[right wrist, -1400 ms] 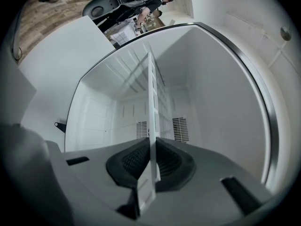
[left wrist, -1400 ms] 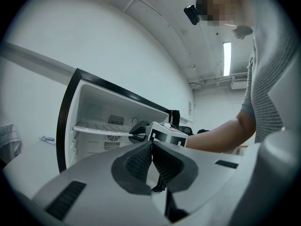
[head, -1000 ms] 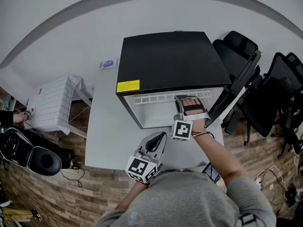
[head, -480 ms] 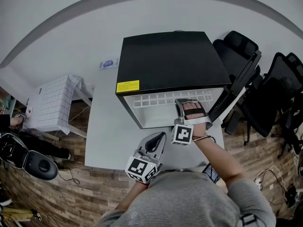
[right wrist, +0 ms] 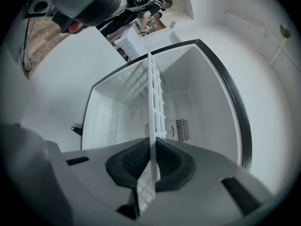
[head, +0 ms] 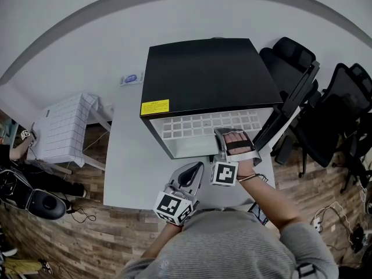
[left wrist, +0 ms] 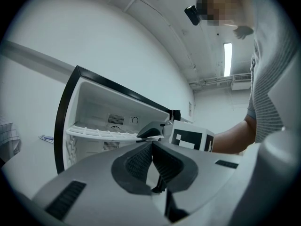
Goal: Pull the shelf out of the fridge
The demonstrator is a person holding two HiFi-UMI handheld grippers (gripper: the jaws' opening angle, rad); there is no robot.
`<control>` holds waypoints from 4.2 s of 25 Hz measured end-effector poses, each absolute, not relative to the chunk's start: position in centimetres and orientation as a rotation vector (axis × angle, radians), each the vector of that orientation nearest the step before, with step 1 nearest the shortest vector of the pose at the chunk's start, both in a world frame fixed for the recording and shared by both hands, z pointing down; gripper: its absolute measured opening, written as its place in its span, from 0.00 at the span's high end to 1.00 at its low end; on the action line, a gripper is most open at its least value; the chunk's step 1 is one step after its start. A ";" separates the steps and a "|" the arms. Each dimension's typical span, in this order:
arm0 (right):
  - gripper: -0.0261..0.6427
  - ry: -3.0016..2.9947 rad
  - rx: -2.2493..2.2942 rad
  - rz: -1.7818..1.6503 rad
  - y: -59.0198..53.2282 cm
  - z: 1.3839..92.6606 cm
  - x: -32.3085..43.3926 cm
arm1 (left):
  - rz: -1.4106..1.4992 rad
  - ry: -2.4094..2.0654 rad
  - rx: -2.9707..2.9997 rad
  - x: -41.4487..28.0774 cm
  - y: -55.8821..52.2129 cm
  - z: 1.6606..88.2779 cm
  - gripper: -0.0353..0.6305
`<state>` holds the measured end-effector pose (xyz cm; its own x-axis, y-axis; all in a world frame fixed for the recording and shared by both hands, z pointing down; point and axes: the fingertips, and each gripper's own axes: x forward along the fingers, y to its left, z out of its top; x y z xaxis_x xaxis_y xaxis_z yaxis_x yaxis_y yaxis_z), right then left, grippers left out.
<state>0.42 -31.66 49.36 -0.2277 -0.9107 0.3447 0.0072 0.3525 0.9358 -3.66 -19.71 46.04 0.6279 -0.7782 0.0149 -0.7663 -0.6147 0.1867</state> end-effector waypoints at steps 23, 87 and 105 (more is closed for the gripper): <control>0.92 -1.556 0.854 -1.047 -28.5 49.4 1.0 | -0.104 -1.255 2.691 -3.3 -18.9 45.8 0.93; 0.91 -1.592 0.875 -0.986 -25.0 49.3 1.3 | -0.105 -1.231 2.699 -4.3 -18.6 45.9 0.93; 0.91 -1.562 0.888 -1.001 -23.7 49.3 1.5 | -0.074 -1.174 2.758 -4.8 -16.7 46.0 0.93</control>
